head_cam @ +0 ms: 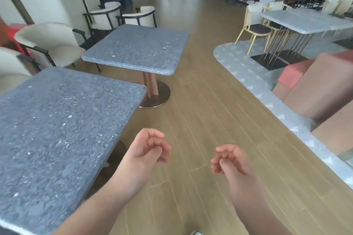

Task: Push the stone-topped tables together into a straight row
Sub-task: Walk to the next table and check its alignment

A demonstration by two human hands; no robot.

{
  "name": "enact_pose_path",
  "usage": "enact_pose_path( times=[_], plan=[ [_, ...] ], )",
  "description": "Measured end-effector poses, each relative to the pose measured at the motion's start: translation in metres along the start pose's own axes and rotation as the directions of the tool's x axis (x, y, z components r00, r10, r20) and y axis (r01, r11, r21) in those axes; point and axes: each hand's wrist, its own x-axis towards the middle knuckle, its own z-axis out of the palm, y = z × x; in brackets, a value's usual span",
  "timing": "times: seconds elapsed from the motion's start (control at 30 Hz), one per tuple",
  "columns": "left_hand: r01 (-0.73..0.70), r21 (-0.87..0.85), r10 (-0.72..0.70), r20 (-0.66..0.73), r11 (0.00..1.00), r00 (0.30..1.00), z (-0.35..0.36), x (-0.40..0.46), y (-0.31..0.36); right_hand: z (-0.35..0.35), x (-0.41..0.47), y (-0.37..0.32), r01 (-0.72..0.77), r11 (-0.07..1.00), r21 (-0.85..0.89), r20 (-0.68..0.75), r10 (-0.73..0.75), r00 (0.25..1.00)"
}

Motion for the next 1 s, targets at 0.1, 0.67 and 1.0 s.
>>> enact_pose_path(
  times=[0.1, 0.67, 1.0],
  plan=[
    [-0.005, 0.021, 0.005, -0.031, 1.000, 1.000, 0.013, 0.056, 0.007, -0.012, 0.080, -0.005, -0.012, 0.999, -0.030, 0.086, 0.015, 0.996],
    [0.133, -0.168, -0.178, -0.287, 0.977, 0.941, 0.007, 0.440, -0.038, 0.060, 0.516, -0.013, -0.082, 0.996, 0.021, 0.312, 0.071, 0.948],
    [0.304, -0.159, -0.342, -0.374, 0.939, 0.862, 0.004, 0.650, -0.079, 0.084, 0.738, -0.013, -0.201, 0.974, 0.105, 0.338, 0.155, 0.928]
  ],
)
